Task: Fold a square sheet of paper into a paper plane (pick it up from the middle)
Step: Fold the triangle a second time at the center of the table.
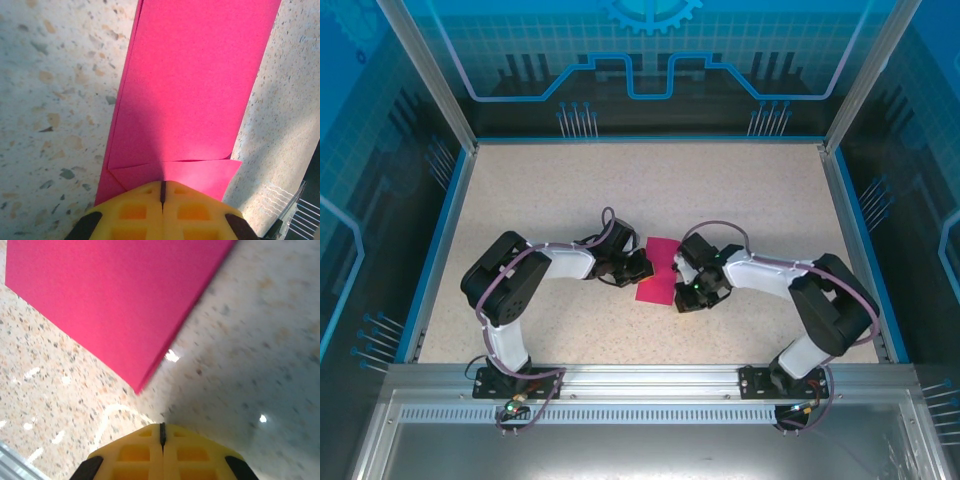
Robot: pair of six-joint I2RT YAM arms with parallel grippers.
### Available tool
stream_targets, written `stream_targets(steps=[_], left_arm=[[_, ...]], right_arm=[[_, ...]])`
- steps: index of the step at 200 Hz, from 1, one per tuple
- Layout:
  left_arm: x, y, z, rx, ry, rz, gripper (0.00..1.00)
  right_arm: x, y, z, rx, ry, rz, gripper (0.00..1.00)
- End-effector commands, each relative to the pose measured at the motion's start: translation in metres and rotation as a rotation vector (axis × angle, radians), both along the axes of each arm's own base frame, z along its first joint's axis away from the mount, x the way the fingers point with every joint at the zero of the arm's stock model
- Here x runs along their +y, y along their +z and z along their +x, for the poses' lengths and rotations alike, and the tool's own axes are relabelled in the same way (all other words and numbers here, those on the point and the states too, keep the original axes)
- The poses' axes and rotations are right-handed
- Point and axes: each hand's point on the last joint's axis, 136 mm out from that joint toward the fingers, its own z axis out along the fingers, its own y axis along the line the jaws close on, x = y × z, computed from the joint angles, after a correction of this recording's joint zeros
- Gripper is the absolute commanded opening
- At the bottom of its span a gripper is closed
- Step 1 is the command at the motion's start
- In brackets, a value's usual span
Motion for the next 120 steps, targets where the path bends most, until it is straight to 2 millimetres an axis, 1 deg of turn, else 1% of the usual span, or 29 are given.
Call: stream_targets(steps=[1, 10, 16, 19, 25, 45, 63, 80, 92, 120], left_arm=[[0.046, -0.066, -0.04, 0.173, 0.048, 0.238, 0.0], [0.045, -0.066, -0.039, 0.172, 0.046, 0.228, 0.0], [0.044, -0.065, -0.039, 0.171, 0.046, 0.222, 0.0], [0.044, -0.065, -0.039, 0.169, 0.044, 0.221, 0.0], [0.044, -0.064, -0.038, 0.167, 0.045, 0.221, 0.0], [0.043, -0.063, -0.038, 0.165, 0.045, 0.219, 0.0], [0.043, -0.064, -0.039, 0.17, 0.046, 0.219, 0.0], [0.043, -0.064, -0.039, 0.169, 0.047, 0.221, 0.0], [0.043, -0.064, -0.039, 0.168, 0.048, 0.223, 0.0], [0.045, -0.064, -0.039, 0.17, 0.055, 0.231, 0.0]], right_arm=[[0.006, 0.026, 0.011, -0.045, -0.008, 0.044, 0.0], [0.013, 0.03, 0.018, -0.058, -0.011, 0.066, 0.0], [0.015, 0.026, 0.02, -0.054, -0.015, 0.066, 0.0], [0.021, 0.033, 0.028, -0.074, -0.015, 0.081, 0.0], [0.025, 0.034, 0.034, -0.082, -0.023, 0.087, 0.0], [0.039, 0.028, 0.05, -0.089, -0.041, 0.1, 0.0], [0.049, 0.022, 0.057, -0.083, -0.044, 0.108, 0.0], [0.053, 0.011, 0.058, -0.061, -0.047, 0.098, 0.0], [0.051, 0.001, 0.056, -0.042, -0.05, 0.079, 0.0], [0.04, -0.016, 0.04, 0.003, -0.046, 0.04, 0.0]])
